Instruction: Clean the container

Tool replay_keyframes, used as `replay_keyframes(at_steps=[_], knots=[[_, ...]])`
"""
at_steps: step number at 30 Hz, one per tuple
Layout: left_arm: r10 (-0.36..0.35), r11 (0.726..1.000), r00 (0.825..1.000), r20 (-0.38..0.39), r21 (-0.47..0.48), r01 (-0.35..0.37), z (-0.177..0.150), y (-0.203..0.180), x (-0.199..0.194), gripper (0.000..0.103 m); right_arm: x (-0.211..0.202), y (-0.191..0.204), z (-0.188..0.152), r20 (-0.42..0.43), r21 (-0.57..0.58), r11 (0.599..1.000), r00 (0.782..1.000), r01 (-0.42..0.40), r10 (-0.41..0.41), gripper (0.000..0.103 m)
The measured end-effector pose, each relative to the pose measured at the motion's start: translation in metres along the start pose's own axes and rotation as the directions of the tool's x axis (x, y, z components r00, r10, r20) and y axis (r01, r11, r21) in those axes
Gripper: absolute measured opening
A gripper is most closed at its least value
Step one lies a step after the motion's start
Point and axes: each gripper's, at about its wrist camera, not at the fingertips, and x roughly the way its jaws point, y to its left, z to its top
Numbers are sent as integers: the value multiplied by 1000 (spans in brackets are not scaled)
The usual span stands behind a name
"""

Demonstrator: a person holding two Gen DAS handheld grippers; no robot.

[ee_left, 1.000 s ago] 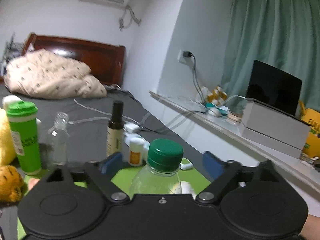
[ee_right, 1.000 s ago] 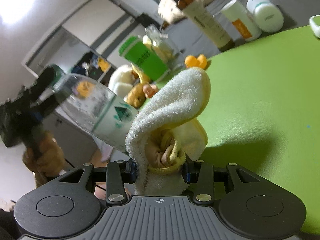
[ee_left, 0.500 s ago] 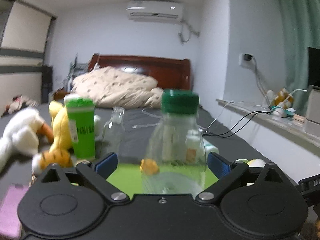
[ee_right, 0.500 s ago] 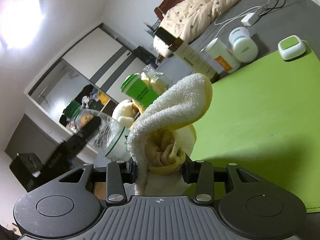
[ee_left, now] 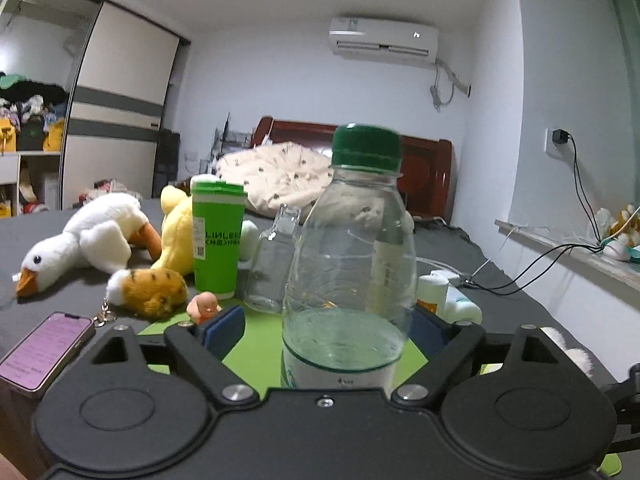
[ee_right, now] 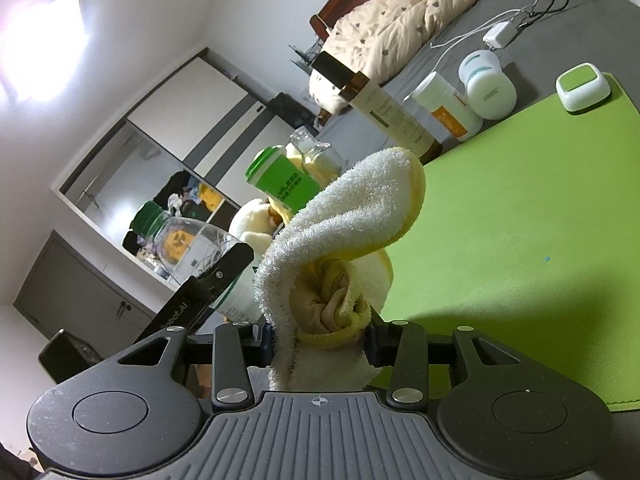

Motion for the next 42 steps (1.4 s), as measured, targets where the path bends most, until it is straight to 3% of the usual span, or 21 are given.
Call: replay_keyframes(at_steps=[4,6,7,15,20,24,28,30,34,40,42], knots=[[-7,1000,1000,12,3,7,0,-7,0,84,1,-1,-2,-6,1,1000,1000,-2,2,42],[-12,1000,1000,3,-11,12,0,-8,3,68,2,-2,-3,-6,2,1000,1000,-4,4,42],[-13,1000,1000,-1,-19,13,0,-8,5,65,2,-2,-3,-6,3,1000,1000,-4,4,42],[-28,999,1000,-6,-36,28,-1,5,19,63,1,-4,-5,-7,6,1000,1000,-5,5,42],[-112,994,994,-17,-19,112,4,19,25,63,3,-5,-7,-11,9,1000,1000,-5,5,42],[-217,976,974,-58,-24,216,16,38,37,63,2,-5,-7,-8,11,1000,1000,-6,6,42],[-347,936,933,-96,19,350,30,57,52,62,3,-5,-6,-8,9,1000,1000,-2,2,42],[-416,905,904,-103,56,422,38,68,61,62,3,-4,-5,-8,8,1000,1000,-2,2,42],[-529,837,837,-143,75,542,51,85,77,62,4,-4,-5,-8,9,1000,1000,3,-3,42],[-667,716,712,-220,73,694,69,116,112,62,5,-3,-5,-9,12,1000,1000,6,-6,42],[-694,678,677,-246,94,729,72,124,123,62,4,-2,-6,-10,8,1000,1000,7,-7,42]])
